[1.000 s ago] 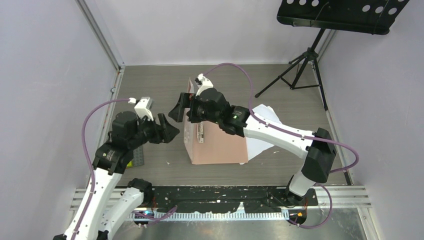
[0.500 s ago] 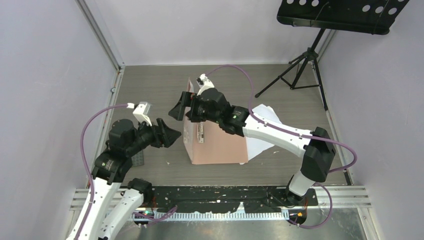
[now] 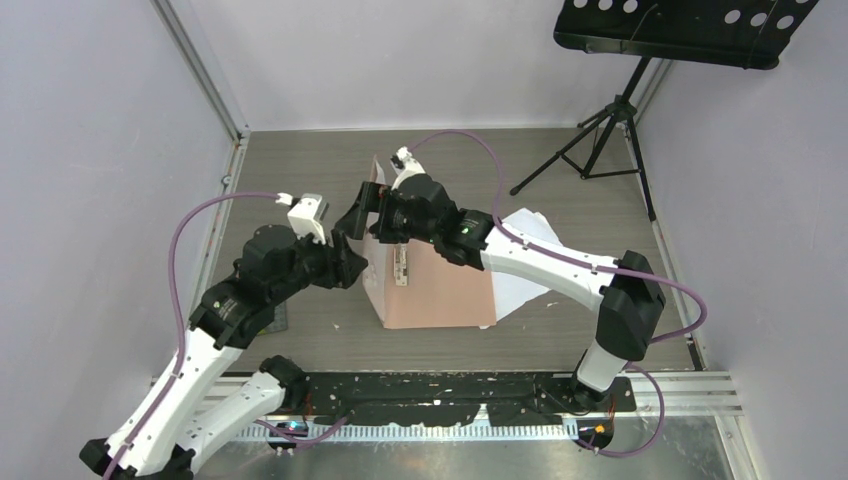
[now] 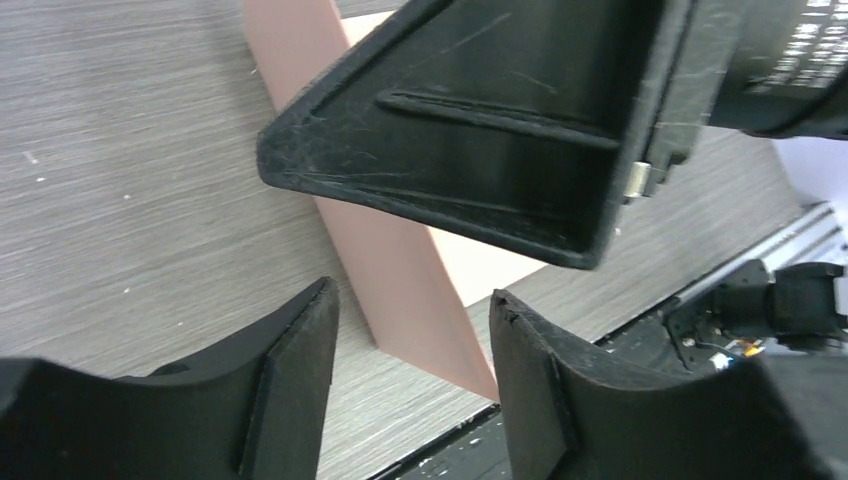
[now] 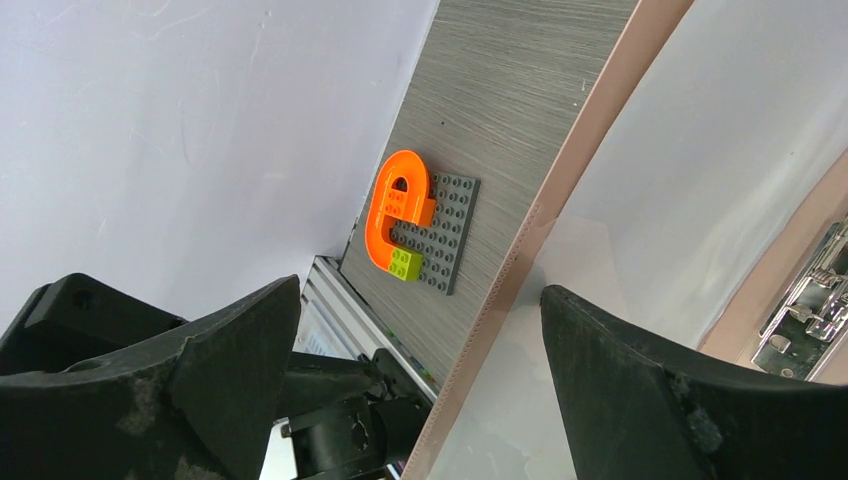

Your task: Put the files into the folder

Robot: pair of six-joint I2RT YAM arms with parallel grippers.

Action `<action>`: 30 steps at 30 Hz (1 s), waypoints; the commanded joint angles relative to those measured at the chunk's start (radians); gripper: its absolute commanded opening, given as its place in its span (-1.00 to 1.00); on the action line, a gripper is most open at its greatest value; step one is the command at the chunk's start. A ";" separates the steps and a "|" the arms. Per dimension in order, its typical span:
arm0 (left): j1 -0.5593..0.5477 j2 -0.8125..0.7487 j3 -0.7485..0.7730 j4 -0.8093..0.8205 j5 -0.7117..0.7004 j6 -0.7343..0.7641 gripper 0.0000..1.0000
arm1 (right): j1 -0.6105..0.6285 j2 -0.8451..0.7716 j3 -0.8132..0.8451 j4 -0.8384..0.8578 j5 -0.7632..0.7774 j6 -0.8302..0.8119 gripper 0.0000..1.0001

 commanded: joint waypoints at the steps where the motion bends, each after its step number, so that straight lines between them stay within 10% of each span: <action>1: -0.033 0.026 0.043 -0.027 -0.127 0.026 0.07 | -0.010 -0.024 0.033 0.012 -0.006 0.007 0.91; 22: -0.090 0.129 0.145 -0.073 -0.163 0.053 -0.27 | -0.116 -0.138 -0.091 -0.033 0.063 -0.003 0.91; 30: -0.179 0.104 0.159 -0.075 -0.146 0.047 0.18 | -0.104 -0.067 0.011 -0.072 0.034 0.005 0.91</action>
